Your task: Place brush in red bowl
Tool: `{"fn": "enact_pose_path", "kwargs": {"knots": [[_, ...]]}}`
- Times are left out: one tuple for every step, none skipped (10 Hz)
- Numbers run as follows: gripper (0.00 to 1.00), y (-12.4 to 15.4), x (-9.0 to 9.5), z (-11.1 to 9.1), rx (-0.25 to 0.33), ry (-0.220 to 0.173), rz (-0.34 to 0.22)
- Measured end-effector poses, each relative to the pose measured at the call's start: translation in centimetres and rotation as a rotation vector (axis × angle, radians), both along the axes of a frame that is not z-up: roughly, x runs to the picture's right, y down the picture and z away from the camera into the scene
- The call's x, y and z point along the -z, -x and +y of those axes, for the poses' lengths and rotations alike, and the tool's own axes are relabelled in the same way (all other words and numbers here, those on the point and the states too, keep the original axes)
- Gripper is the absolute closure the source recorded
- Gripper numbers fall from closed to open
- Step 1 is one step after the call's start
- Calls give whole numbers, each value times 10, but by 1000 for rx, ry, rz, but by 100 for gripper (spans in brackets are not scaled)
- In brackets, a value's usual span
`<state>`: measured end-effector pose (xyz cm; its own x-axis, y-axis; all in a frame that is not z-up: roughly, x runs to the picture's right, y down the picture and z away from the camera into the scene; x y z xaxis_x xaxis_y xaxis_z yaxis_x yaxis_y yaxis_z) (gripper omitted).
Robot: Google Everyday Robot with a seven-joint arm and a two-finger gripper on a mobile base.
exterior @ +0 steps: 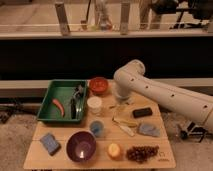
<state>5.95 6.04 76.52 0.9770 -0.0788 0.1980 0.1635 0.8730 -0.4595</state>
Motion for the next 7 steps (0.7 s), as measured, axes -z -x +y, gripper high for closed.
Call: {"fn": "enact_pose_path", "kwargs": {"knots": [[20,2,-2,-1,4,-2,-5],[20,0,-4,-2,8,-4,-7],[20,3,-8,-3,21,-8,-15],[20,12,-12,-5,33,-10,-23],[20,24,-16,-6,42,-11,-32],[20,36,-20,-7,52,-12,-42],[20,38,-21,-7,57,-14,-44]]}}
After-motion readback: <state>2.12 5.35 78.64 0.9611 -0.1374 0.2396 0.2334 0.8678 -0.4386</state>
